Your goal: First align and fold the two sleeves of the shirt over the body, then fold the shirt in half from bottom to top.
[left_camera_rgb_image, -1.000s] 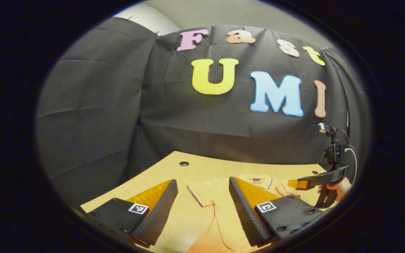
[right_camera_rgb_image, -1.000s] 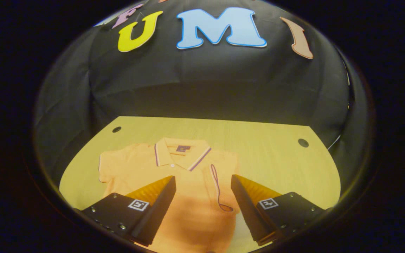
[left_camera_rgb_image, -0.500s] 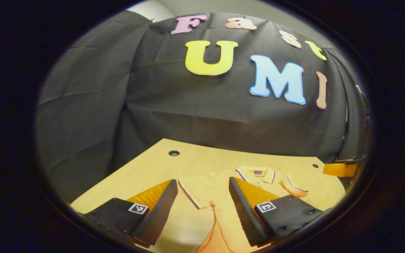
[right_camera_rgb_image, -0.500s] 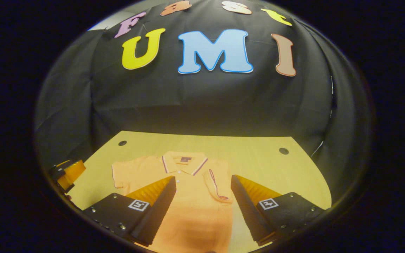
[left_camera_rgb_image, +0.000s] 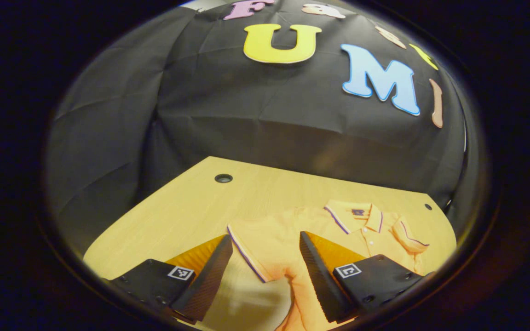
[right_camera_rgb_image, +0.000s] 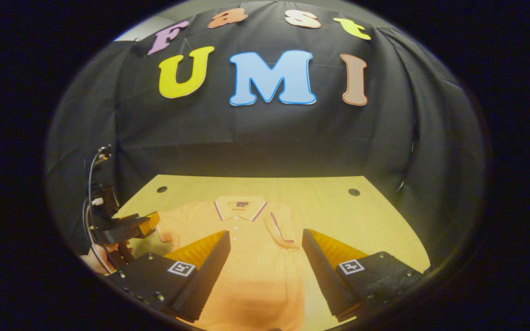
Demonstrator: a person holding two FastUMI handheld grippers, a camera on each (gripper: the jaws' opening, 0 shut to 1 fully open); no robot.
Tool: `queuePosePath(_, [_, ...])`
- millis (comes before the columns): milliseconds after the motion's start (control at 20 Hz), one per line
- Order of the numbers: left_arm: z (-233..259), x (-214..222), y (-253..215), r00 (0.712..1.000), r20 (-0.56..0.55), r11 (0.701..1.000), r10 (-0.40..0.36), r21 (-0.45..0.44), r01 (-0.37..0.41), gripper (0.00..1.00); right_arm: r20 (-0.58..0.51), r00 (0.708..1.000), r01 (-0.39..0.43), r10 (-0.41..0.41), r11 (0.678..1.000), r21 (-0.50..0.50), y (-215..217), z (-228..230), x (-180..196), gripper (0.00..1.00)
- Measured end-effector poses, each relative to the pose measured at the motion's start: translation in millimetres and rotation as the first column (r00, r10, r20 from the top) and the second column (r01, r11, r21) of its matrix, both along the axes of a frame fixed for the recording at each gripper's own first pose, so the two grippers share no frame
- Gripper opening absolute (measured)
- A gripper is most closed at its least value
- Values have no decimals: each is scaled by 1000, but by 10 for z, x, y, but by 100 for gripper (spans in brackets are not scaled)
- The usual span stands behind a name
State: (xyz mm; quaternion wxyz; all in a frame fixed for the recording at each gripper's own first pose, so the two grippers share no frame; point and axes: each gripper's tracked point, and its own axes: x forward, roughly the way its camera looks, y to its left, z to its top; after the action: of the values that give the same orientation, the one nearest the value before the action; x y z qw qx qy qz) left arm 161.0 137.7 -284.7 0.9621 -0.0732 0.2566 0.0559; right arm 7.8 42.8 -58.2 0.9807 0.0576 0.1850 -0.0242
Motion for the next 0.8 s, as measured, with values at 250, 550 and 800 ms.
queuePosePath(250, [-450,265,175,994,-77,996,78,-34,-81,95,-35,999,28,-28,1000,-9,-88,-78,-255,97])
queuePosePath(550, [-735,365,205,988,-124,995,95,-16,-98,94,-63,996,62,-61,998,20,-143,-144,-361,98])
queuePosePath(800, [-822,371,231,984,-140,994,107,-4,-108,95,-75,996,59,-56,997,48,-61,-227,-427,97])
